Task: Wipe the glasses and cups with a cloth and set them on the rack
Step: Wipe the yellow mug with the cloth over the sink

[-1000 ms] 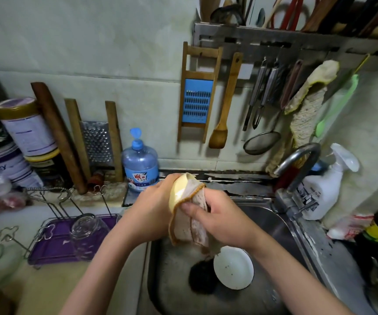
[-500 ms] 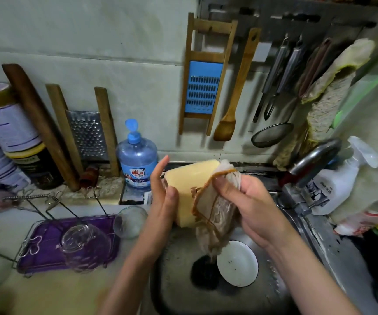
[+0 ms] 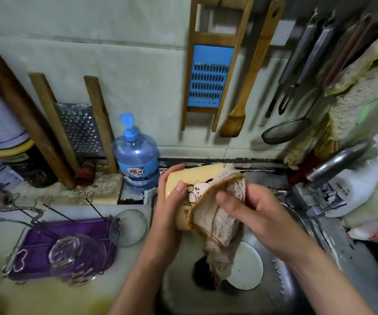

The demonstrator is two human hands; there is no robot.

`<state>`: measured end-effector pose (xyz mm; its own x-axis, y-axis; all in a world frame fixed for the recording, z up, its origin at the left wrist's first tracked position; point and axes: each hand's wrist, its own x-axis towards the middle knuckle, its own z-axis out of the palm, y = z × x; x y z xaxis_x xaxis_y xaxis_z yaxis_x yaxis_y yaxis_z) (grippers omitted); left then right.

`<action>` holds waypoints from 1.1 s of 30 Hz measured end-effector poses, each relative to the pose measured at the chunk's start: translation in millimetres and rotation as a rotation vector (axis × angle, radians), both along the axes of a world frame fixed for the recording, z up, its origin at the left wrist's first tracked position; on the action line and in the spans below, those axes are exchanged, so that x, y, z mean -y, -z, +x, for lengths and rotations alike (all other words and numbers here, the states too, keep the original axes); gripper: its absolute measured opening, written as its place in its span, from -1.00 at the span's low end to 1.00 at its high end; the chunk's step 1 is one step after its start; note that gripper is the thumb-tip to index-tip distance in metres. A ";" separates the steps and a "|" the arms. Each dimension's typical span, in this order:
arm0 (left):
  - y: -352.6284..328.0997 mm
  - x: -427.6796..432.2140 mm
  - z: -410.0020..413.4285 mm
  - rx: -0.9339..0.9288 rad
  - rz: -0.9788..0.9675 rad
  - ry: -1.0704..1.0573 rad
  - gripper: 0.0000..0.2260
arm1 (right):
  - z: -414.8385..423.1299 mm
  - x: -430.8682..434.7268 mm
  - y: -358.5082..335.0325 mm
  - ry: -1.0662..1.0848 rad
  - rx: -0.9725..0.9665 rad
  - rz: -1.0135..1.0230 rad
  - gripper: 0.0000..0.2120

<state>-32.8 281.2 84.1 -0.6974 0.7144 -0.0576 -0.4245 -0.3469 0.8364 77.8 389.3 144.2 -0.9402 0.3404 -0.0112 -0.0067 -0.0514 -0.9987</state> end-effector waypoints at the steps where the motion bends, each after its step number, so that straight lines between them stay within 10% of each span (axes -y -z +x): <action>1: 0.8 -1.6 0.5 0.046 0.010 -0.005 -0.29 | 0.7 -2.0 3.3 0.056 -0.008 0.013 -0.83; 6: -0.7 -3.4 4.2 0.253 0.001 -0.032 -0.72 | 16.4 -11.9 11.5 0.276 -0.116 0.235 -0.73; 14: 1.8 -6.8 14.5 0.412 0.057 0.003 -0.64 | 8.6 3.9 -2.7 0.123 -0.228 0.486 -0.80; 25: -6.0 1.5 25.8 0.456 0.062 0.070 -0.56 | -1.0 16.1 5.1 0.445 -0.025 1.115 -0.67; 29: -4.3 2.6 21.8 0.464 0.066 0.054 -0.51 | 5.7 21.6 5.1 0.204 0.074 0.758 -0.58; 33: -10.5 7.1 15.8 0.293 -0.009 0.019 -0.64 | 3.8 16.3 8.0 0.055 0.172 0.810 -0.37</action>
<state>-17.0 274.1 94.6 -0.6363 0.7260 -0.2611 -0.6547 -0.3291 0.6805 81.6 373.0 136.2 -0.9297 0.3500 0.1150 0.1679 0.6804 -0.7134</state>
